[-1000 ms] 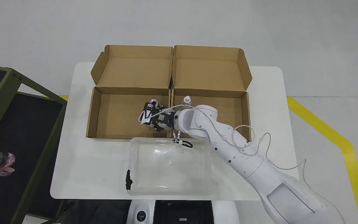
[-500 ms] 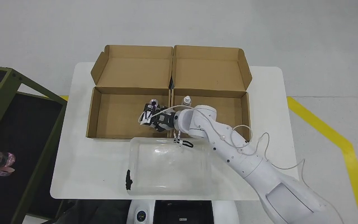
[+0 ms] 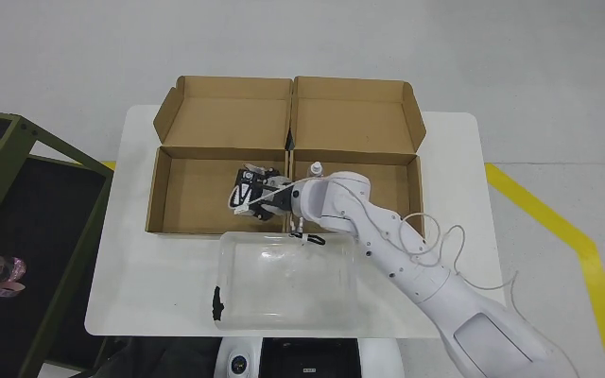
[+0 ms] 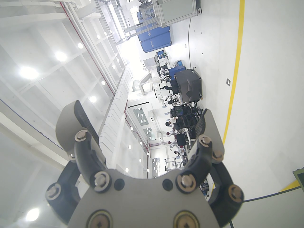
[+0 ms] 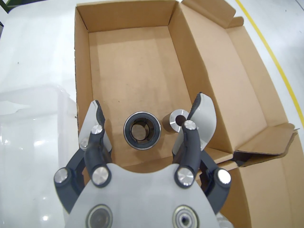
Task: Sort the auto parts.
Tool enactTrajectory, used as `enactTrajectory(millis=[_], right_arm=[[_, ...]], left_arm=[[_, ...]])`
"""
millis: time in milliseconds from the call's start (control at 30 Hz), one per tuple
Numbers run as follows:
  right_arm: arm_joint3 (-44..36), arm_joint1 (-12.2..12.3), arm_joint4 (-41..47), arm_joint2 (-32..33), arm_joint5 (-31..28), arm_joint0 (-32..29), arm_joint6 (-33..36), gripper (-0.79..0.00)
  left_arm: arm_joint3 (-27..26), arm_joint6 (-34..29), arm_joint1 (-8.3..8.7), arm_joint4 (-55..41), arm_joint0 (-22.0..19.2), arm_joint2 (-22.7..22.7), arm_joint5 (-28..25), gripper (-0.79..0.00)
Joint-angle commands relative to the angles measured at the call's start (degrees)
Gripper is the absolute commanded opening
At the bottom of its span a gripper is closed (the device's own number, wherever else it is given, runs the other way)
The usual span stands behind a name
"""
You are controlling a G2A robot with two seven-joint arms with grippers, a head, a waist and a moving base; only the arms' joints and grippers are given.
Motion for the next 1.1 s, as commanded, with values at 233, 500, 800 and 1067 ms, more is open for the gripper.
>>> enactTrajectory(millis=[233,500,800,1067], right_arm=[[-11.40,1.74,-1.82,4.90,-0.91,-4.80,-0.83,-0.123],[-22.50,4.33,-5.67,11.59,-3.27,-13.60,-2.10,-0.055],[-33.84,7.61,-7.65,25.29,-3.96,-27.81,-6.15,-0.012],[-39.21,9.55,-6.42,37.47,-4.17,-38.59,-12.39,-0.018]], left_arm=[[0.00,0.00,0.00,0.00,0.00,0.00,0.00,0.000],[0.00,0.00,0.00,0.00,0.00,0.00,0.00,0.000],[0.00,0.00,0.00,0.00,0.00,0.00,0.00,0.000],[0.00,0.00,0.00,0.00,0.00,0.00,0.00,0.000]])
